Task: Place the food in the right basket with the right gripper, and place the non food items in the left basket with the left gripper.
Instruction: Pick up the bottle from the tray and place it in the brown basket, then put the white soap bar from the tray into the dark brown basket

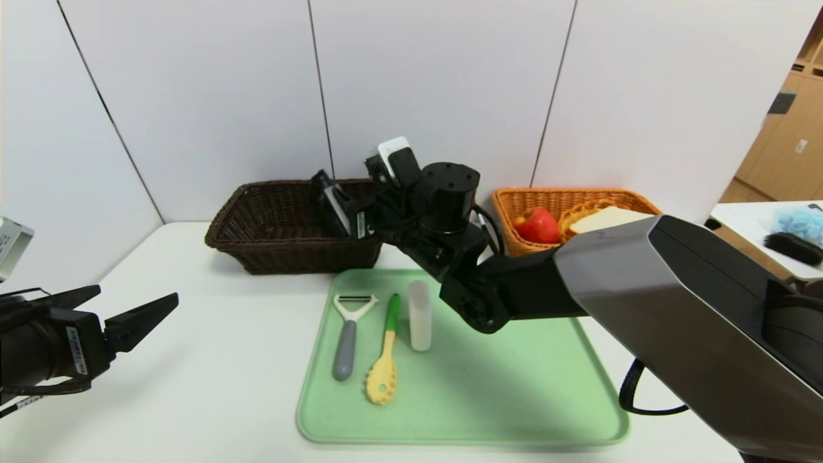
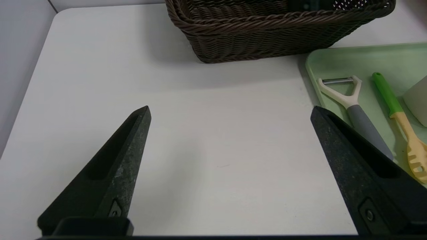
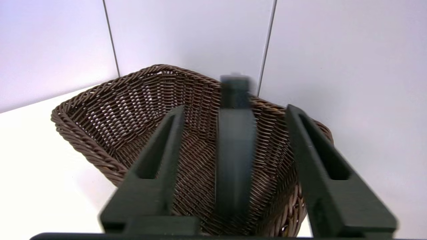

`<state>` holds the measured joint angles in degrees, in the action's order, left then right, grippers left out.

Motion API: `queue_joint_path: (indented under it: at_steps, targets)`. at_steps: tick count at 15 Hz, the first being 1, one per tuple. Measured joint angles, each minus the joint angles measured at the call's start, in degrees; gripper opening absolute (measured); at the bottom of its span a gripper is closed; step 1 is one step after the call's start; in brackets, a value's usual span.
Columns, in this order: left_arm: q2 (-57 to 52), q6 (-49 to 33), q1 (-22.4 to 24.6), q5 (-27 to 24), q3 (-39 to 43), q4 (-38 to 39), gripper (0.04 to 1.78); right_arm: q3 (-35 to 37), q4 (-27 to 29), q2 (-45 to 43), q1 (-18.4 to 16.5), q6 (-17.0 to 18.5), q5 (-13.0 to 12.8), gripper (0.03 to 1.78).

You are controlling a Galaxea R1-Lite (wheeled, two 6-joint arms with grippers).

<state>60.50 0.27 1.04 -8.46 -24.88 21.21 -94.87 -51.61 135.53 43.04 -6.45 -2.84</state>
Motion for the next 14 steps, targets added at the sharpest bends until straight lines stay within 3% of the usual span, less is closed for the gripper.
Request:
queue_joint_path:
  at_steps: [3, 8, 11, 14]
  targets:
    - [0.0, 0.0, 0.0, 0.0, 0.0, 0.0, 1.69, -0.5, -0.2, 0.1, -0.1, 0.0, -0.1, 1.29]
    - [0.0, 0.1, 0.0, 0.0, -0.2, 1.1, 1.69, -1.5, 1.8, -2.6, -2.0, -0.5, -0.3, 1.49]
    - [0.0, 0.1, 0.0, 0.0, -0.2, 2.8, 1.69, 1.0, 7.5, -8.2, -5.8, -0.8, -1.9, 1.56]
    - [-0.2, 0.3, 0.0, 0.0, -0.2, 3.7, 1.69, 7.3, 11.8, -16.3, -12.2, -1.0, -2.9, 1.61]
